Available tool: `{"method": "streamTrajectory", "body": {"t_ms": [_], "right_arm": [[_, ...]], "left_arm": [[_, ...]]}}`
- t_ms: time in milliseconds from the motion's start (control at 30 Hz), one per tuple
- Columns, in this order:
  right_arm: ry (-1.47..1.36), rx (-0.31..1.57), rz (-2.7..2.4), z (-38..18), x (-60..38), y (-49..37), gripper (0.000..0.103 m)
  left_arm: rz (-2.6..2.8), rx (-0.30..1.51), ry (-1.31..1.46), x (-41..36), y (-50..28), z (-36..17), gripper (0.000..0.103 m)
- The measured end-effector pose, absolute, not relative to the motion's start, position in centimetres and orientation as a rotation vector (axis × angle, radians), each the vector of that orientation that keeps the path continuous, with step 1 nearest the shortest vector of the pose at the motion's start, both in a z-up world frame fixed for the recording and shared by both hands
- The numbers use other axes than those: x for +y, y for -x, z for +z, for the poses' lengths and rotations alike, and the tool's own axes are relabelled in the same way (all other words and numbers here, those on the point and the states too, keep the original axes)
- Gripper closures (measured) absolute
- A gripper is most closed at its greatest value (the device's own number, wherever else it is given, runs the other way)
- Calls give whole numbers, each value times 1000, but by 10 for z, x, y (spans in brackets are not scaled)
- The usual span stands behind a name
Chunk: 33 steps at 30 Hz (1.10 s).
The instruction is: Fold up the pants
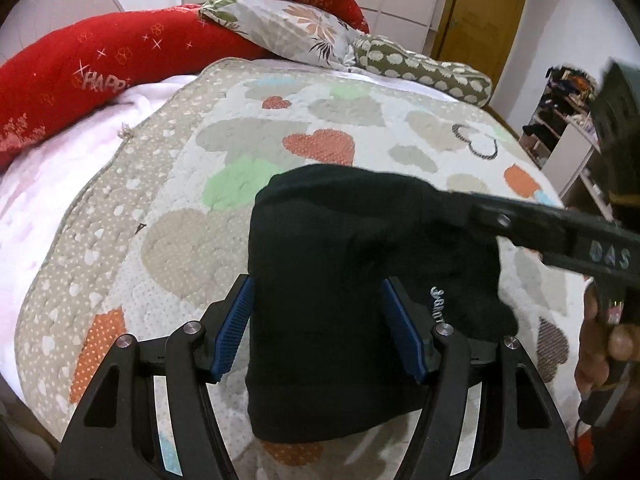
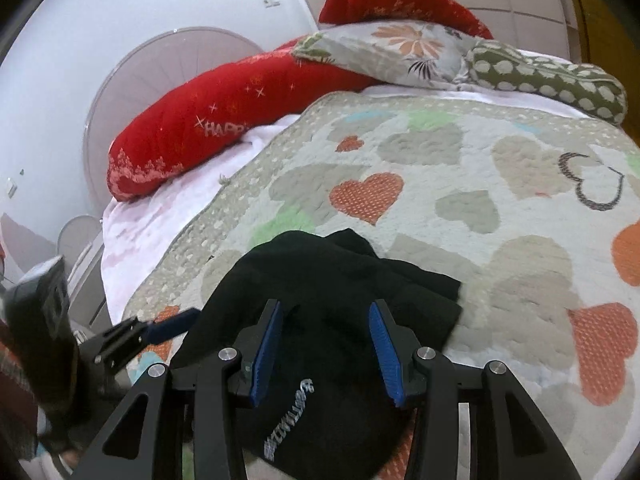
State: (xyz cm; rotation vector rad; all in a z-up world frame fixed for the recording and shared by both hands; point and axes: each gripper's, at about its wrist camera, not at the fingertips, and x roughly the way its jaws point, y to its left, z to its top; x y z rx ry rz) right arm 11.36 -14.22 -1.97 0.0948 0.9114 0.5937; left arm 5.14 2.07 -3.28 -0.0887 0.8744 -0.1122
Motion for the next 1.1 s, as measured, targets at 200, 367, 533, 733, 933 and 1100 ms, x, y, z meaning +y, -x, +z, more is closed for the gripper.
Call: {"method": "streamTrajectory", "body": {"t_ms": [200,367,533,733,933,1100], "right_arm": [[-55,972,529,-47,-129,-138,60],[-11,959,497,-58,-122,-146,59],[-51,948,514,-40,-135,-130,59],[19,938,494,-27,-144,-98,58],[160,982,488,-57,-141,-86,56],[148,953,486,-45,-146,-76,56]], "left_arm": [[-123,907,120,25,-56,-50,37],[-131,912,130,23,-61,-57,35],[-119,912,128,20,-58,-53,36],[-100,903,116,19,-48,-48,36],[-88,891,111,17,-41,-46,36],[-69,864,93,16,-34,-38,36]]}}
